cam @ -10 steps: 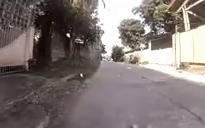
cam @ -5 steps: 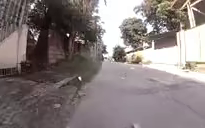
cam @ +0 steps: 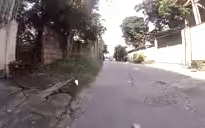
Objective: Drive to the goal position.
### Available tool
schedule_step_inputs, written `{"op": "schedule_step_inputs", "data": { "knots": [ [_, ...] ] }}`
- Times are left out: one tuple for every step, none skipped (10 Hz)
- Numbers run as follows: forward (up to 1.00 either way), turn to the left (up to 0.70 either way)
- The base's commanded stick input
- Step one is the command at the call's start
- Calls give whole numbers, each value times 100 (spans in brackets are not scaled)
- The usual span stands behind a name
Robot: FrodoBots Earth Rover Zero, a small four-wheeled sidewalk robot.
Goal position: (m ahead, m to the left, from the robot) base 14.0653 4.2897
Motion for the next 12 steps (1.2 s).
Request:
{"op": "schedule_step_inputs", "data": {
  "knots": [
    [100, -40],
    [100, -40],
    [100, -40],
    [100, -29],
    [100, -11],
    [100, 0],
    [100, 0],
    [100, 0],
    [100, 0],
    [100, 0],
    [100, 0],
    [100, 0]
  ]
}}
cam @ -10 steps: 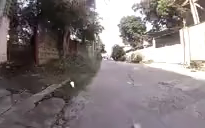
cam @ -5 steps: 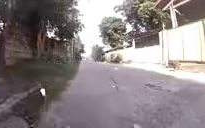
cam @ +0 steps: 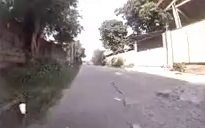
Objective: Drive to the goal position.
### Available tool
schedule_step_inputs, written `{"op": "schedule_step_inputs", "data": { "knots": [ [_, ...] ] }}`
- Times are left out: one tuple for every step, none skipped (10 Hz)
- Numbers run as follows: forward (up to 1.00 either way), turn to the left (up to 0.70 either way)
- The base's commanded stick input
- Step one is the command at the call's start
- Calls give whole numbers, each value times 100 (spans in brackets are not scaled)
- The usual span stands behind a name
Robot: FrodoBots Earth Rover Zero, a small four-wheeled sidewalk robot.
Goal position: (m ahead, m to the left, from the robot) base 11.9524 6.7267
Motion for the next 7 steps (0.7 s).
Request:
{"op": "schedule_step_inputs", "data": {
  "knots": [
    [100, 0],
    [100, 0],
    [100, 3],
    [100, 17],
    [100, 34],
    [100, 14],
    [100, 0]
  ]
}}
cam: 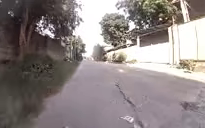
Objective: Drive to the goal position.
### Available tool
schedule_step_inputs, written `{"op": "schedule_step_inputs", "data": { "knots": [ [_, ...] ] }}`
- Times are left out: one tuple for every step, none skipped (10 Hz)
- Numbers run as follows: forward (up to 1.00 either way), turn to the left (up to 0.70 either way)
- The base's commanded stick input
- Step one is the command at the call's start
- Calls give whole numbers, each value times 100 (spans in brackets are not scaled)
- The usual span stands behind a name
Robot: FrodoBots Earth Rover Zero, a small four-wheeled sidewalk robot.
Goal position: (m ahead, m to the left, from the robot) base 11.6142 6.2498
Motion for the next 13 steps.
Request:
{"op": "schedule_step_inputs", "data": {
  "knots": [
    [100, 0],
    [100, 0],
    [100, 0],
    [100, 0],
    [100, 0],
    [100, 0],
    [100, 0],
    [100, 0],
    [100, 0],
    [100, 0],
    [100, 0],
    [100, 0],
    [100, 0]
  ]
}}
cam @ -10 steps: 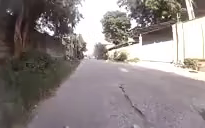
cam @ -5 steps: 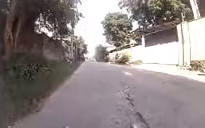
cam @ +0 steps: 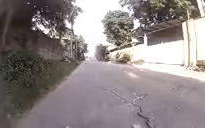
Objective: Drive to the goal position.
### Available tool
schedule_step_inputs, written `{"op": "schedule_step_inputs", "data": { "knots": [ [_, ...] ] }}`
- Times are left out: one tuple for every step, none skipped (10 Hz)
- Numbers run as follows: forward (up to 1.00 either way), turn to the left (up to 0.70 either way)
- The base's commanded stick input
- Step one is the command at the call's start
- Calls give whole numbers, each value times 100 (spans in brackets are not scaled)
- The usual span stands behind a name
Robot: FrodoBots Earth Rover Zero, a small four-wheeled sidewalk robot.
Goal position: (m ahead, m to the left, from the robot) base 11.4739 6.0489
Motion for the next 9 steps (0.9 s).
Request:
{"op": "schedule_step_inputs", "data": {
  "knots": [
    [100, 0],
    [100, 0],
    [100, 0],
    [100, 0],
    [100, 0],
    [100, 0],
    [100, 0],
    [100, 0],
    [100, 0]
  ]
}}
